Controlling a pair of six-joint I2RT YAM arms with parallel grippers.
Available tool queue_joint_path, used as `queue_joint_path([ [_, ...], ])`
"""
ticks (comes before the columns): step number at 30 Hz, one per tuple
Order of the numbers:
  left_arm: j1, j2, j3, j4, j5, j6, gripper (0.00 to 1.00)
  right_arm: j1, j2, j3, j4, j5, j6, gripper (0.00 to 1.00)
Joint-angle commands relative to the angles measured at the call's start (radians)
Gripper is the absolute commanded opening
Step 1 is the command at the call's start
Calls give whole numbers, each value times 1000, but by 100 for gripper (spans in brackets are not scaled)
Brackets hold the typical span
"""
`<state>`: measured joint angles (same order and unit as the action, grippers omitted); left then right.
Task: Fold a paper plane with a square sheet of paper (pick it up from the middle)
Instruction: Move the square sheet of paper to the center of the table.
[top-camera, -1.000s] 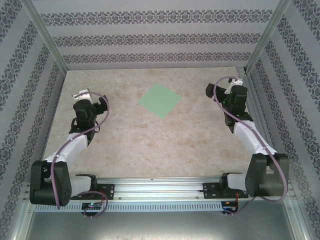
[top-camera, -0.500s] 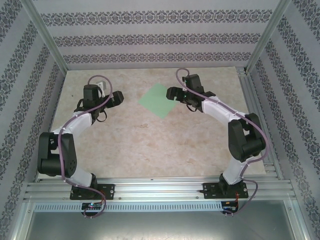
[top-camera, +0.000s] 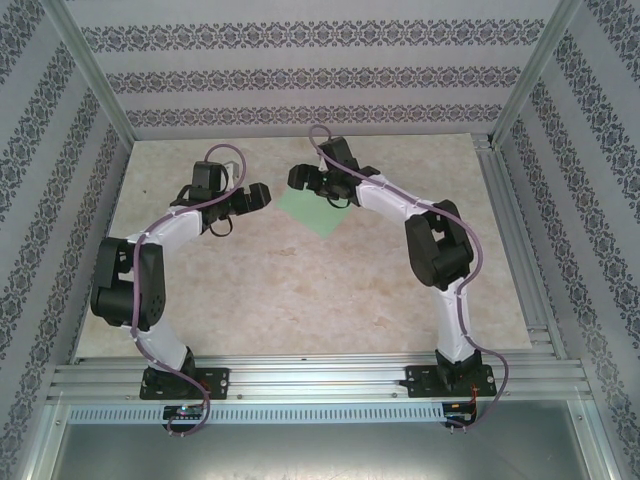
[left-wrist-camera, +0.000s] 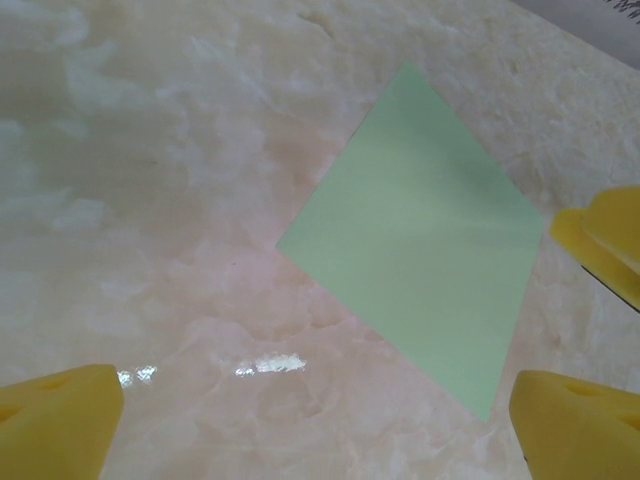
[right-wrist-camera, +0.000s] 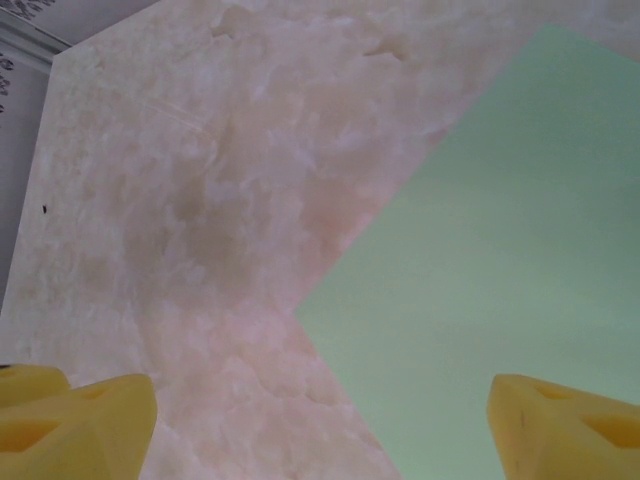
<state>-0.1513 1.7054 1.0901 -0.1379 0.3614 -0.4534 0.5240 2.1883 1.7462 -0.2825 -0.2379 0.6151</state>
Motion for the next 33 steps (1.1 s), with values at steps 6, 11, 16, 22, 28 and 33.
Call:
queue_joint_path([
  [6,1,28,53,-62,-5,-44,100,23,155,208,-193,56,23,84],
  [11,1,31,62,-73,-9,-33,100,30,169,192,-224,38,7,84],
  [16,1,35,62,-78,-7,-39,100,30,150,113,-224,26,6,85],
  [22,1,34,57,-86,-12,-40,100,33,102,-1,-214,15,-16,86],
  [28,1,36,58,-89,-10,-41,100,42,6,-140,-191,15,-26,86],
  [33,1,40,64,-102,-9,-39,100,62,-87,-255,-207,16,-53,86],
])
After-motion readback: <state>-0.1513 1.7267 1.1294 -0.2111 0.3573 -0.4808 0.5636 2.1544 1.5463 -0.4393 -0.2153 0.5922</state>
